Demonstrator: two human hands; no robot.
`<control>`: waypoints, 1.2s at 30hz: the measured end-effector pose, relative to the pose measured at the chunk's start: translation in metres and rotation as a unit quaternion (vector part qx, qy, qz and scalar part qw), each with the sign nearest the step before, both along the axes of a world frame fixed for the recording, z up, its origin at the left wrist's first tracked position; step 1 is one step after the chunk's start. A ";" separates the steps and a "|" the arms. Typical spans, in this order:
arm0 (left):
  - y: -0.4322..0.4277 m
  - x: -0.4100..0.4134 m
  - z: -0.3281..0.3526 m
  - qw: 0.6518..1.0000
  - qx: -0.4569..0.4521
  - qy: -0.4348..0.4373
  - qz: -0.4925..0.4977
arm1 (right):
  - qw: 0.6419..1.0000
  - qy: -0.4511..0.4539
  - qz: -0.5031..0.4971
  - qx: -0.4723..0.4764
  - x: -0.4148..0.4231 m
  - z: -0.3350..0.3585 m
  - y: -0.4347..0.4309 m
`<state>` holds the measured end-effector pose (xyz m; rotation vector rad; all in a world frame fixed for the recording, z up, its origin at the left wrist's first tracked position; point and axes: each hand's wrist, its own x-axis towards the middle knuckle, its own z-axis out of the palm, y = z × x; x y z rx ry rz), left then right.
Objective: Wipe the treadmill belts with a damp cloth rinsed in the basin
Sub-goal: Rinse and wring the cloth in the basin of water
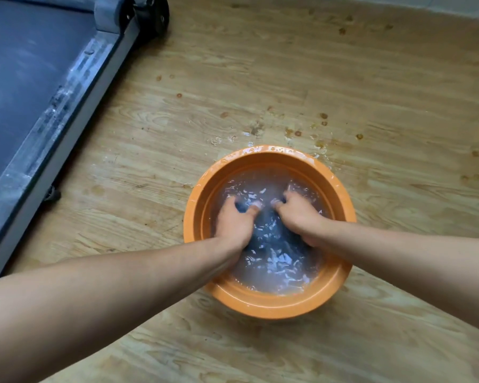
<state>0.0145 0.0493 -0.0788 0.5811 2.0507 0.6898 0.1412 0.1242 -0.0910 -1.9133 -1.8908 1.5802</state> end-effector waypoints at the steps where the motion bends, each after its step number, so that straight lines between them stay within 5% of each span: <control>1: 0.001 -0.003 -0.001 1.000 0.014 0.008 0.008 | 0.999 0.034 -0.041 0.000 -0.003 -0.001 -0.003; 5: 0.002 -0.007 -0.007 0.998 0.060 0.036 0.007 | 0.983 0.170 -0.070 0.024 -0.015 0.002 -0.016; 8: 0.005 -0.005 -0.007 0.998 0.042 -0.013 0.045 | 0.977 0.182 -0.112 0.016 -0.022 0.001 -0.020; 13: 0.006 -0.007 -0.013 0.994 0.013 -0.096 0.056 | 0.907 0.186 -0.302 -0.228 -0.025 0.003 -0.027; 18: 0.012 0.003 -0.012 0.986 -0.002 -0.159 0.059 | 0.979 0.149 -0.134 -0.033 -0.041 0.001 -0.038; 21: 0.017 0.009 -0.005 0.980 -0.038 -0.186 0.054 | 0.992 0.104 -0.062 0.046 -0.046 -0.001 -0.026; 25: 0.012 0.011 -0.002 0.991 -0.033 -0.126 0.018 | 0.997 0.051 -0.064 0.003 -0.044 -0.006 -0.003; 31: 0.005 -0.004 0.033 0.972 0.058 0.006 -0.229 | 0.997 0.066 -0.016 -0.048 -0.039 -0.005 0.016; 34: -0.003 -0.008 0.039 0.965 0.085 -0.021 -0.246 | 0.998 0.035 0.045 0.006 -0.036 -0.004 0.019; 36: -0.004 -0.009 0.035 0.978 0.061 0.004 -0.199 | 0.999 0.040 -0.004 0.018 -0.035 -0.001 0.021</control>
